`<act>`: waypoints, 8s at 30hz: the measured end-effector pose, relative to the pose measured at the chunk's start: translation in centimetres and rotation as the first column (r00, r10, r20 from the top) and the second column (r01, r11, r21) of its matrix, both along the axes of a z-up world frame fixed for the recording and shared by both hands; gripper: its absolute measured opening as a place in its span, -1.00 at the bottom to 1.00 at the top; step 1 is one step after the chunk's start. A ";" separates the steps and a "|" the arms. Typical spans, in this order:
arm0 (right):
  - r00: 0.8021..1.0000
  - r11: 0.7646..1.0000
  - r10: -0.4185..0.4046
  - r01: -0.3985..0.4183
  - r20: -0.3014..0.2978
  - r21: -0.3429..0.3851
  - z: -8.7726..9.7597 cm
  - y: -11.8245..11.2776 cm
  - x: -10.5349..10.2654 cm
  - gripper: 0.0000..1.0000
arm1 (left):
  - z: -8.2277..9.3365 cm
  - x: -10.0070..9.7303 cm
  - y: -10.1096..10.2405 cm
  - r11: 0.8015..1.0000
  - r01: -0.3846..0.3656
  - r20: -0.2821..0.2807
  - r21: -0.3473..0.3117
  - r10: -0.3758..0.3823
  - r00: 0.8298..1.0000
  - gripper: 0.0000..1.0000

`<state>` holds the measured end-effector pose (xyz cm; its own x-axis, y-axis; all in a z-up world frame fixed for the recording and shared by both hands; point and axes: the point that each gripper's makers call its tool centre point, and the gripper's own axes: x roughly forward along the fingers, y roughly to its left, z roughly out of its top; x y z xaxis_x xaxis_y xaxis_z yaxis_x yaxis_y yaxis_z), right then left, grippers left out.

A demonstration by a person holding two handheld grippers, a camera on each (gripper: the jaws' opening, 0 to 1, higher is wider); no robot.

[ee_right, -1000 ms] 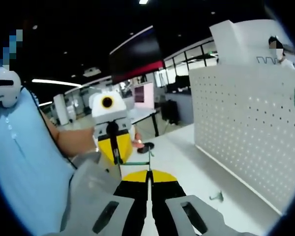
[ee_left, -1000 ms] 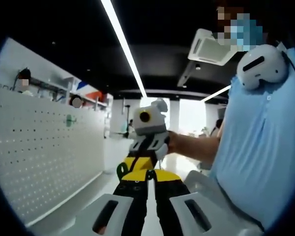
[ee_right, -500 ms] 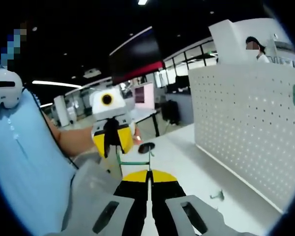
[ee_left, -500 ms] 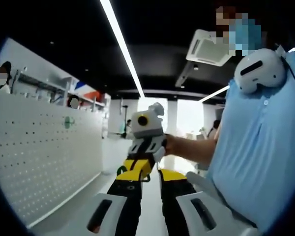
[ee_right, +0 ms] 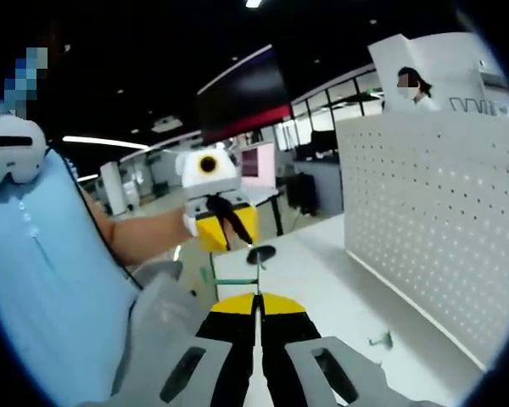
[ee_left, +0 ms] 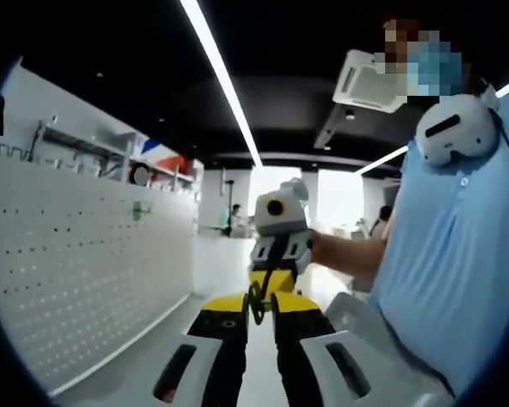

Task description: Insert the hook assembly into the mounting plate slot until the hook locks in place.

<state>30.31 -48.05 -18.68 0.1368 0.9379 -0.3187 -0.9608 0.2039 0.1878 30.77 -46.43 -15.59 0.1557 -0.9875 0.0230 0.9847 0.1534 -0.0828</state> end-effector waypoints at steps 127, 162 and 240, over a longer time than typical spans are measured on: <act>0.802 0.876 -0.450 0.483 0.392 0.017 0.3 -2.5 9.7 -0.98 | -2.0 9.6 -3.5 0.803 -0.589 -0.132 0.092 0.596 0.792 -0.97; 0.760 0.829 -0.532 0.558 0.372 0.045 1.0 -6.4 10.6 -0.99 | -0.7 8.3 -2.7 0.875 -0.479 0.091 0.066 0.472 0.877 -0.73; 0.451 0.552 -0.790 0.818 0.415 0.162 7.1 -19.8 20.1 -0.99 | -2.4 8.4 3.4 0.869 -0.478 0.169 0.123 0.457 0.873 0.59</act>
